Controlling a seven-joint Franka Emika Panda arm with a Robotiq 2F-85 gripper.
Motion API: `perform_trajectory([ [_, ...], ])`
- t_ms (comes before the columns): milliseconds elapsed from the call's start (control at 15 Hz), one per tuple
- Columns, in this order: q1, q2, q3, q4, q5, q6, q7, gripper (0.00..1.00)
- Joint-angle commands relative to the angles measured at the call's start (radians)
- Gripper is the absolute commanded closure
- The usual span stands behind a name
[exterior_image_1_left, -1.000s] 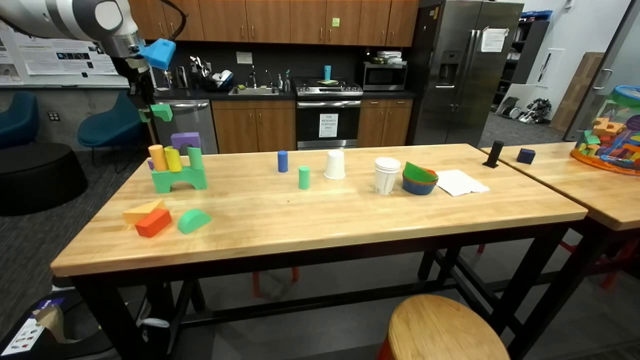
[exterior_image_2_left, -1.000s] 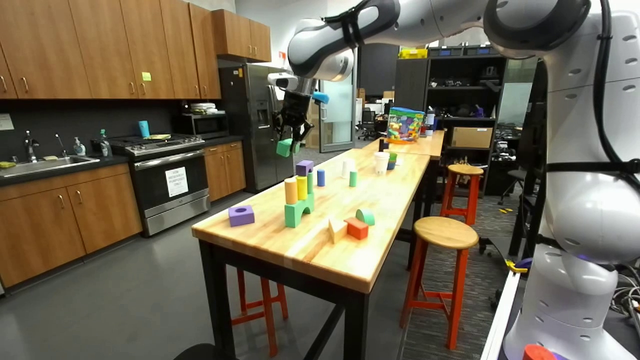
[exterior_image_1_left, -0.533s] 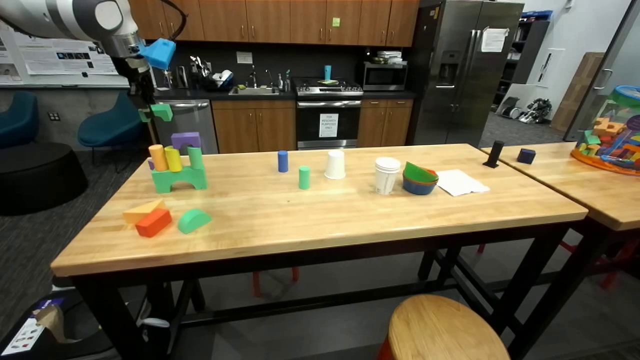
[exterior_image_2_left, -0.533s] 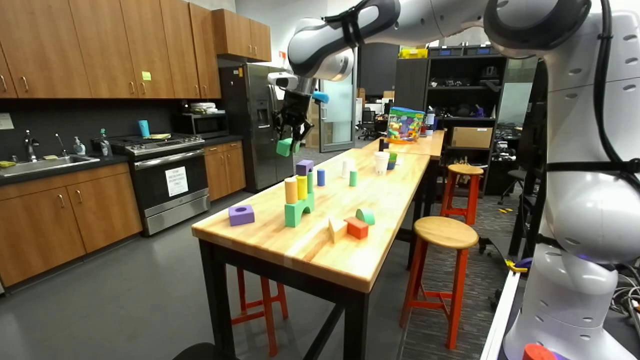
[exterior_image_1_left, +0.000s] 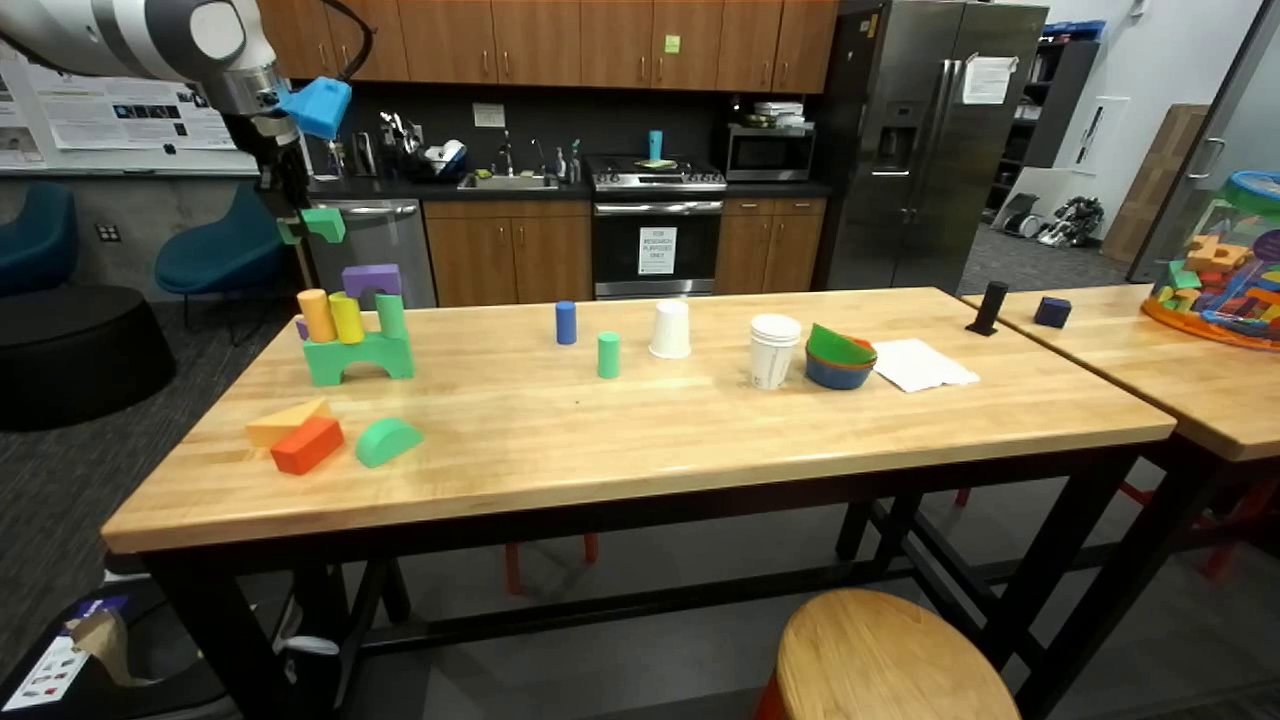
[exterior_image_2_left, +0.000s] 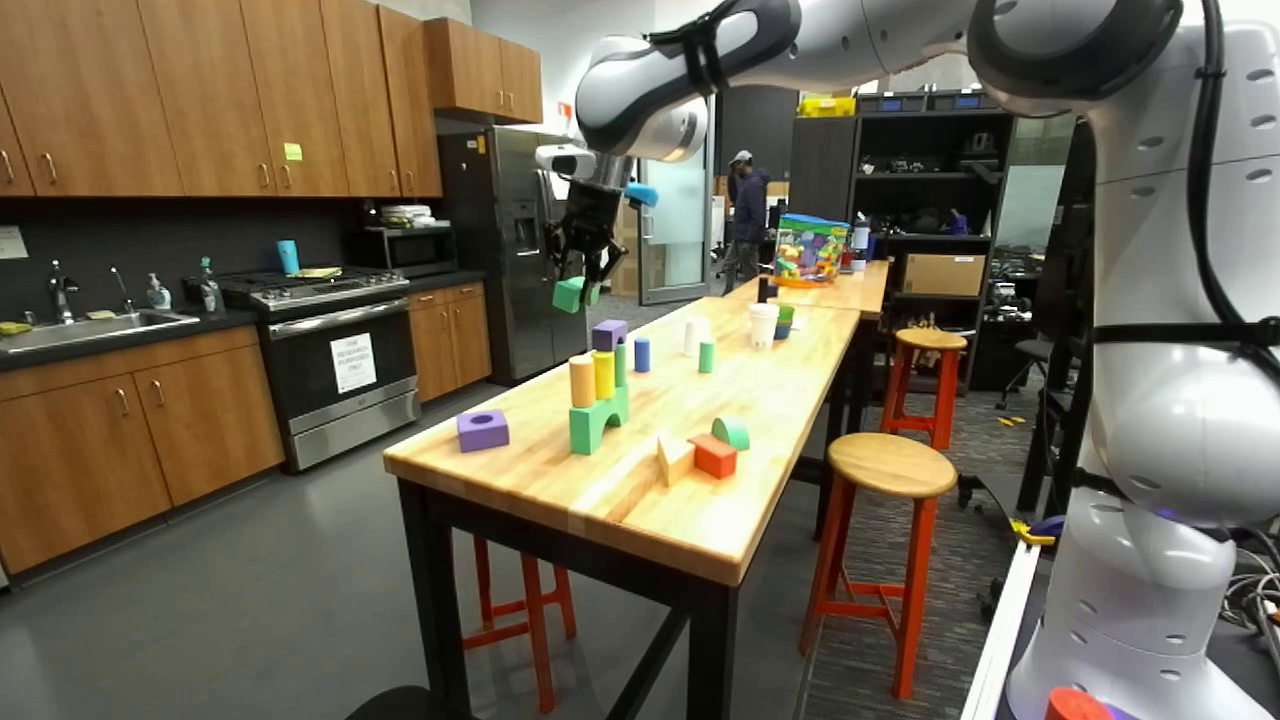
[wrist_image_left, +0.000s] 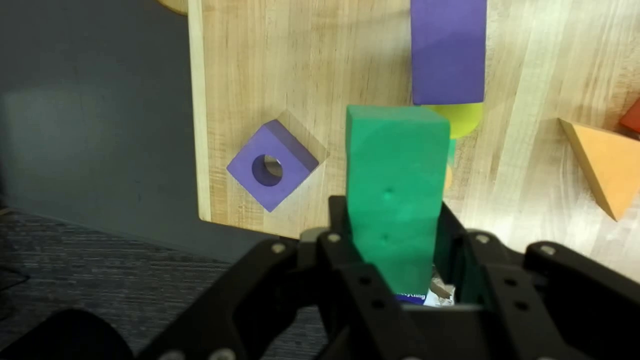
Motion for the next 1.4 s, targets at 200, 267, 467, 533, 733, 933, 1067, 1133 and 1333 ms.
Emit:
perform_trajectory([
  [200,0.005,0.035,0.023,0.017,-0.009,0.017,-0.001,0.85],
  [267,0.006,0.046,0.027,0.023,-0.011,0.019,0.003,0.85],
  [467,0.015,0.075,0.031,0.052,-0.030,0.007,0.054,0.85],
  [533,0.019,0.085,0.032,0.063,-0.040,0.005,0.074,0.85],
  [733,0.032,0.105,0.029,0.091,-0.091,0.000,0.142,0.85],
  [933,0.033,0.124,0.035,0.115,-0.109,-0.016,0.173,0.85],
  [1067,0.035,0.131,0.040,0.126,-0.108,-0.028,0.174,0.85],
  [1133,0.034,0.133,0.043,0.132,-0.102,-0.041,0.168,0.85],
  [1333,0.034,0.124,0.051,0.144,-0.102,-0.091,0.154,0.85],
])
